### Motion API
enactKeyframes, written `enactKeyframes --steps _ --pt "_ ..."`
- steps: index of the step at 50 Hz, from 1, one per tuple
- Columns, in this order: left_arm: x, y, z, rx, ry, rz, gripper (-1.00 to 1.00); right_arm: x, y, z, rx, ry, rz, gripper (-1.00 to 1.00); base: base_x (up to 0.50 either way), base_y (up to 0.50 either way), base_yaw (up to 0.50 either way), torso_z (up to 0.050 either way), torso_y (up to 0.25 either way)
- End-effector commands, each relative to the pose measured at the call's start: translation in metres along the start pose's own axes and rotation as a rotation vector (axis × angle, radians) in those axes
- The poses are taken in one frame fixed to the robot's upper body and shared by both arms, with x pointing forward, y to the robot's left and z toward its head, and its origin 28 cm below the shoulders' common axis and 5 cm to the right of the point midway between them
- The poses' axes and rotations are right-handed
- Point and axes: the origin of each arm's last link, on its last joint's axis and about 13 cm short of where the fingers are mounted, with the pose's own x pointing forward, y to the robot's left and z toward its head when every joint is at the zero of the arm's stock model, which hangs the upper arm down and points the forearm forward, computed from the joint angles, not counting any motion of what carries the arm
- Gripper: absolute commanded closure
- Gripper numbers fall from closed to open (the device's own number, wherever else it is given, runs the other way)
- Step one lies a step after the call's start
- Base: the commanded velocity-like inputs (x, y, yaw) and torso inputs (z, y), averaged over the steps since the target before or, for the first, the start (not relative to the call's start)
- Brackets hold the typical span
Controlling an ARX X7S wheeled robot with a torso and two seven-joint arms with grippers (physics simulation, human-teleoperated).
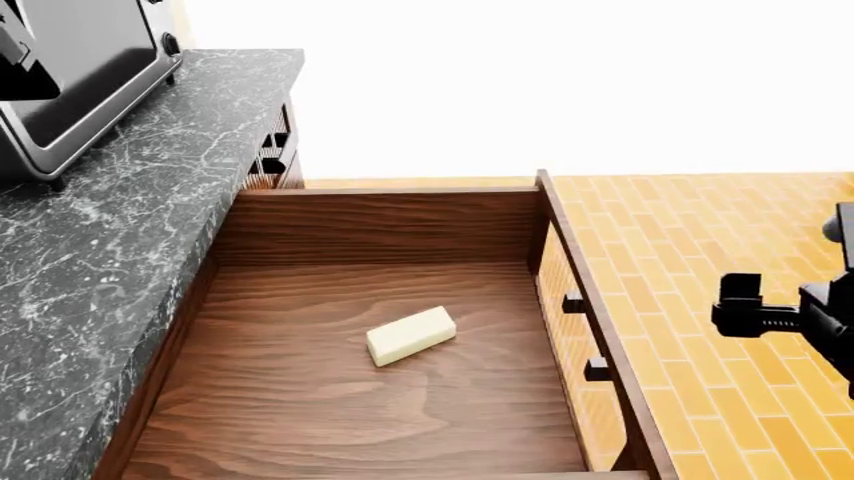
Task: Close the right drawer.
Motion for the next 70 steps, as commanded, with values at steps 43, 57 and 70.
enactKeyframes --steps 43,57,70 --pt "-0.001 -0.001 0.002 -0.004 -0.006 -0.002 -1.0 0.043 0.007 -0.063 -0.011 0.239 0.119 -1.0 0.0 0.0 0.0 0.0 0.0" --pt "-0.001 -0.001 0.001 -0.003 -0.006 -0.001 -1.0 0.043 0.009 -0.067 -0.003 0.25 0.176 -1.0 0.0 0.0 0.0 0.0 0.0" --pt "-0.001 -0.001 0.002 -0.002 -0.008 0.0 -1.0 0.043 0.011 -0.07 -0.013 0.26 0.225 -1.0 0.0 0.0 0.0 0.0 0.0"
